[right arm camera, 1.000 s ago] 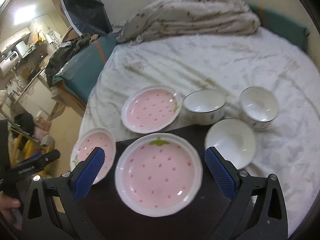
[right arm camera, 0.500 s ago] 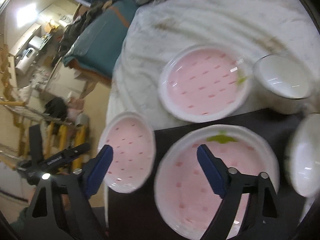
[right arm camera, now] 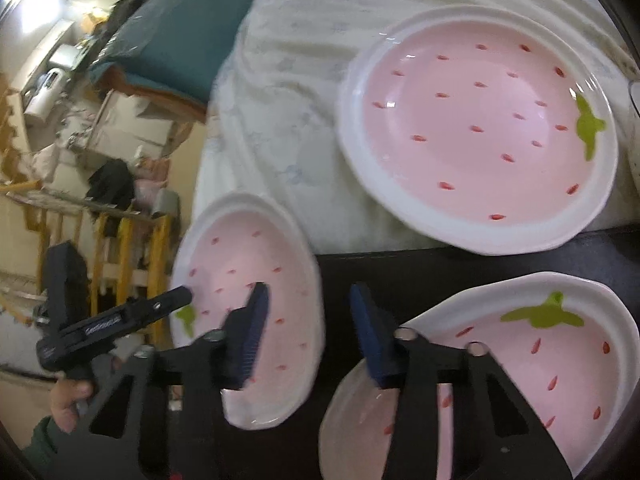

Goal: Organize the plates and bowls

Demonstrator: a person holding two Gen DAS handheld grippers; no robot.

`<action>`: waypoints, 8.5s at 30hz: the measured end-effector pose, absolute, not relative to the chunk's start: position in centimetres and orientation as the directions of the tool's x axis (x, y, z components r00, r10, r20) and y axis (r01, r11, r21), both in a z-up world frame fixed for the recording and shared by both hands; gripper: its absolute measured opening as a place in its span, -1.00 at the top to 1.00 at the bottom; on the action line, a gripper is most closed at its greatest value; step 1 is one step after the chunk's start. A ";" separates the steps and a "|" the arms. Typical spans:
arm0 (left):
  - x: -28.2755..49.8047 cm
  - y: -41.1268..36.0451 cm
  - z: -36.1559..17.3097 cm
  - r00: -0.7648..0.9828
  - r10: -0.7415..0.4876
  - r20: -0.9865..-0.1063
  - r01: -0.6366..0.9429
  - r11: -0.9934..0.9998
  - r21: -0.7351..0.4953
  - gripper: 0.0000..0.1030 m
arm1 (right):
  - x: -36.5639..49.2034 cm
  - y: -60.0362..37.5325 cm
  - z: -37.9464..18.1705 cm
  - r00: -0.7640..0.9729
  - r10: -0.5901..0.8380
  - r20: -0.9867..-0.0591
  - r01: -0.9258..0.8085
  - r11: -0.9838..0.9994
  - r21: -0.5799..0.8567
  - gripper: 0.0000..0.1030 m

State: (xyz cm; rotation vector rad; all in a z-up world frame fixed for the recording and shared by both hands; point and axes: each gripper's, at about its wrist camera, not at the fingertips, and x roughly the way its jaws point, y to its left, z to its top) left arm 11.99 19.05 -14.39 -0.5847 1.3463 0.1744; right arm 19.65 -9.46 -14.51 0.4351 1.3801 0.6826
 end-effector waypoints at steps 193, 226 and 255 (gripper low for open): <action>8.1 1.3 -13.6 0.096 -0.171 -0.981 -0.004 0.985 -0.172 0.36 | 8.7 -22.0 -15.2 -0.008 0.408 -0.913 -0.066 0.911 0.407 0.38; 19.8 4.0 -12.1 0.329 -0.239 -0.914 -0.211 0.925 -0.317 -0.34 | 21.5 -23.4 -14.1 0.247 0.559 -0.791 0.185 0.775 0.605 0.36; 25.7 1.5 -17.5 0.267 -0.359 -0.895 -0.227 0.878 -0.420 0.66 | 26.8 -20.9 -19.2 0.221 0.490 -0.843 0.263 0.803 0.535 0.41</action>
